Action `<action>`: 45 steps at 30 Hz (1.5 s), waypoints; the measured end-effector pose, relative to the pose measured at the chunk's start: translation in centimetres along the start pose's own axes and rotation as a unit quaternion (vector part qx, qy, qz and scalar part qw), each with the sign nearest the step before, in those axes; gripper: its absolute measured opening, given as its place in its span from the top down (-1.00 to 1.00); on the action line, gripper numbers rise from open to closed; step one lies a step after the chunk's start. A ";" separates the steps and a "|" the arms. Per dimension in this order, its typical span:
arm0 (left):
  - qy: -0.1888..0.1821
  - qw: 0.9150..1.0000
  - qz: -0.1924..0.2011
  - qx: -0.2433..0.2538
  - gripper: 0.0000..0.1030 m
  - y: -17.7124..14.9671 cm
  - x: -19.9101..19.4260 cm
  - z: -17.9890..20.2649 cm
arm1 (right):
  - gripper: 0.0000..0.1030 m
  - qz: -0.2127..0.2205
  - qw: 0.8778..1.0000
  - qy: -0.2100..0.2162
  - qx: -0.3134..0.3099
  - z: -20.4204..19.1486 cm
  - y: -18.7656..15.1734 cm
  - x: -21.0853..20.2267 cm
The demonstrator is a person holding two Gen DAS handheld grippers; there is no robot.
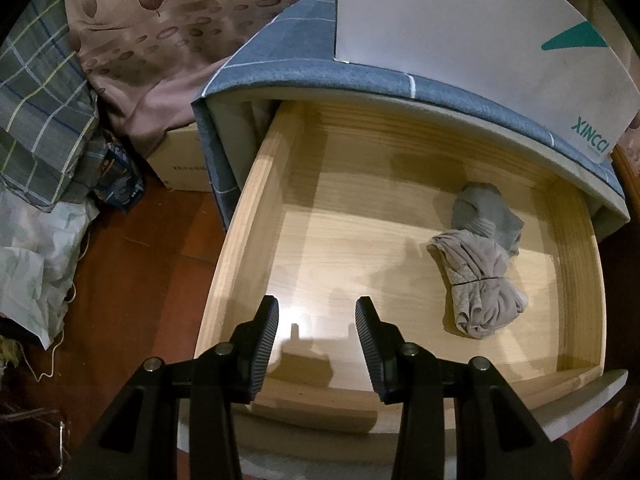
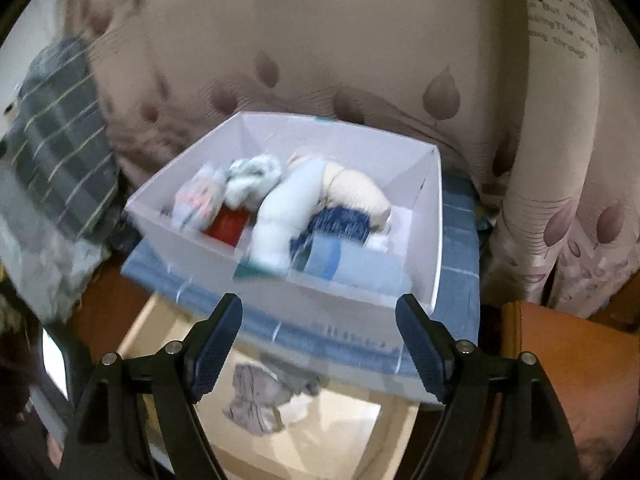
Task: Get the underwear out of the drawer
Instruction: 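Move the right gripper into the drawer and grasp the grey ribbed sock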
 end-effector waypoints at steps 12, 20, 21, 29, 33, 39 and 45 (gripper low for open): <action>0.001 1.000 0.001 -0.009 0.21 0.1 -0.2 -0.5 | 0.16 -0.082 0.994 0.054 -0.038 -2.4 -8.7 4.9; -0.003 1.000 -0.002 -0.019 0.21 0.1 -0.2 -0.8 | 0.26 -0.136 0.987 0.059 -0.061 -3.3 -11.8 10.5; -0.003 1.000 -0.002 -0.020 0.21 0.1 -0.3 -0.8 | 0.26 -0.141 0.986 0.057 -0.064 -3.3 -12.1 11.1; -0.005 1.000 -0.005 -0.021 0.21 0.1 -0.2 -0.9 | 0.26 -0.167 0.980 0.045 -0.096 -3.7 -12.5 15.2; -0.008 1.000 -0.006 -0.023 0.21 0.1 -0.1 -1.0 | 0.26 -0.173 0.977 0.036 -0.116 -4.1 -12.7 16.8; -0.008 1.000 -0.008 -0.022 0.21 0.0 -0.1 -1.1 | 0.24 -0.173 0.974 0.019 -0.148 -5.0 -13.1 18.9; -0.009 1.000 -0.006 -0.022 0.21 0.0 -0.1 -1.2 | 0.20 -0.184 0.968 0.017 -0.168 -5.6 -13.5 21.2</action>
Point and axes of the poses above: each gripper's, at about its wrist camera, not at the fingertips, and x roughly the way its jaws point, z to its right, y to its top, the point moved 6 cm from there along x, roughly the way its jaws point, and after that the axes turned 2 degrees about z, right-handed, at the moved point
